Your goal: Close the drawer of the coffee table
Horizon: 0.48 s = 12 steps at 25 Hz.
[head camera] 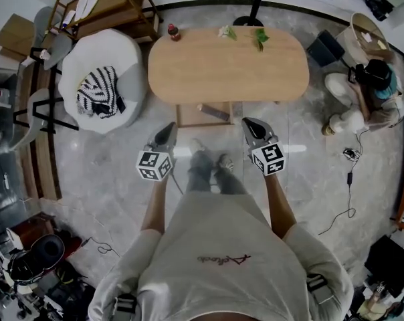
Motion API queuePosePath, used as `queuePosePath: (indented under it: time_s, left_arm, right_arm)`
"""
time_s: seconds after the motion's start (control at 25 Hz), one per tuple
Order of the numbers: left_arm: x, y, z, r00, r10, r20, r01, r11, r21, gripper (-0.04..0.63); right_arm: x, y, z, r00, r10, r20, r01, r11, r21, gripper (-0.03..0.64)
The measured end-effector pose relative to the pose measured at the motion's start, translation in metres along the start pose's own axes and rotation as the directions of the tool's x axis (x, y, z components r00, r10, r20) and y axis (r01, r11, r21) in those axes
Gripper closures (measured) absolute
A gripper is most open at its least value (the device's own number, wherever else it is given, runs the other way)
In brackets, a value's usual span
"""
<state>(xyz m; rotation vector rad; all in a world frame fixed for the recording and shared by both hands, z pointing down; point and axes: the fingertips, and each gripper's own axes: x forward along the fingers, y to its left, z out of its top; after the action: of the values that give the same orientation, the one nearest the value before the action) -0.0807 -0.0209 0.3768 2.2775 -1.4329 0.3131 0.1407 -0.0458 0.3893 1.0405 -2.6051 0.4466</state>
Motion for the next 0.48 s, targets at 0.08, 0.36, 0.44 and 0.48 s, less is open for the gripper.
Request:
queuePosePath:
  time_s: [0.08,0.36,0.44,0.48]
  left_arm:
    - [-0.007,-0.011,-0.021,1.0,0.017,-0.026,-0.017,1.0,-0.015,0.595]
    - [-0.025,-0.014,-0.072,0.994,0.061,-0.095,-0.064,0.997,-0.031,0.595]
    - [-0.027,-0.009,-0.081,0.992,0.063,-0.109,-0.066,0.998,-0.025,0.595]
    - [-0.027,-0.004,-0.086,0.991,0.064,-0.116,-0.067,0.998,-0.021,0.595]
  right_arm:
    - [-0.008,-0.002,-0.018,1.0,0.018,-0.019,-0.018,1.0,0.007,0.612]
    - [-0.011,-0.003,-0.053,0.998,0.043,-0.039,-0.043,0.999,0.02,0.612]
    - [-0.008,-0.004,-0.061,0.998,0.042,-0.043,-0.041,0.999,0.025,0.612]
    - [-0.006,-0.003,-0.065,0.998,0.04,-0.046,-0.038,0.999,0.028,0.612]
